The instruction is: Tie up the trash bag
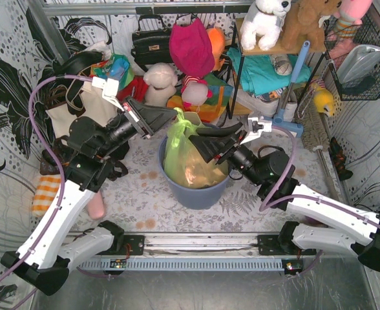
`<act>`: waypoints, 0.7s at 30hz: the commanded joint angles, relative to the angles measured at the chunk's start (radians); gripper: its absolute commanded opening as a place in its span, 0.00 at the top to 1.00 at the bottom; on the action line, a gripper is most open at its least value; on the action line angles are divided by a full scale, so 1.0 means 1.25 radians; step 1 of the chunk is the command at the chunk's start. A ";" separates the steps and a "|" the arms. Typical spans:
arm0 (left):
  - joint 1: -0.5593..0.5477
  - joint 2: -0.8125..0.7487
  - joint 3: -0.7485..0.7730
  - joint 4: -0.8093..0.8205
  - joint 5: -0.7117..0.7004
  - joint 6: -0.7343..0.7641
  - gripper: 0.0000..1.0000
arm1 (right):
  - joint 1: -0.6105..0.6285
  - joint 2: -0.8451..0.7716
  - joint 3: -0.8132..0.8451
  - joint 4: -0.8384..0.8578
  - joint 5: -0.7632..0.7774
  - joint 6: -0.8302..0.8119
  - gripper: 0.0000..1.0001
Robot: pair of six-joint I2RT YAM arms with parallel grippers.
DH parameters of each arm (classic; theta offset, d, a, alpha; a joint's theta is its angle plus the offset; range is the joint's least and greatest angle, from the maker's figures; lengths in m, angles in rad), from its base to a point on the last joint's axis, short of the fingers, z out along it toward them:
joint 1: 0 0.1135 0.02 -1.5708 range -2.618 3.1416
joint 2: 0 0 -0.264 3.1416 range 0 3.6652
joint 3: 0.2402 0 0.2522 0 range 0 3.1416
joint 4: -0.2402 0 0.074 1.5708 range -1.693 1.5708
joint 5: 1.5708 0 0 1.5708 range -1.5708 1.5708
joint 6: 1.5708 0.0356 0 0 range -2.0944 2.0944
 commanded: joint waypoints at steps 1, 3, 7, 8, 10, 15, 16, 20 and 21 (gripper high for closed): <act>0.002 0.007 0.054 0.054 0.065 0.017 1.00 | 0.003 0.017 0.092 -0.064 -0.039 -0.090 0.49; 0.002 0.008 0.057 0.074 0.088 0.009 1.00 | 0.003 0.035 0.129 -0.084 -0.042 -0.105 0.46; 0.003 0.016 0.072 0.088 0.117 0.005 1.00 | 0.003 0.062 0.184 -0.095 -0.047 -0.130 0.45; 0.002 0.019 0.075 0.085 0.123 0.006 1.00 | 0.003 0.069 0.197 -0.098 -0.049 -0.138 0.45; 0.002 0.023 0.076 0.085 0.132 0.006 1.00 | 0.003 0.084 0.223 -0.111 -0.041 -0.150 0.45; 0.002 0.019 0.074 0.089 0.139 0.007 1.00 | 0.003 0.108 0.258 -0.149 0.002 -0.193 0.48; 0.002 0.017 0.074 0.091 0.138 0.006 1.00 | 0.003 0.110 0.258 -0.152 0.005 -0.204 0.48; 0.002 0.013 0.077 0.091 0.134 0.005 1.00 | 0.003 0.116 0.252 -0.158 0.015 -0.216 0.51; 0.002 0.013 0.077 0.095 0.134 0.004 1.00 | 0.004 0.116 0.251 -0.158 0.018 -0.218 0.53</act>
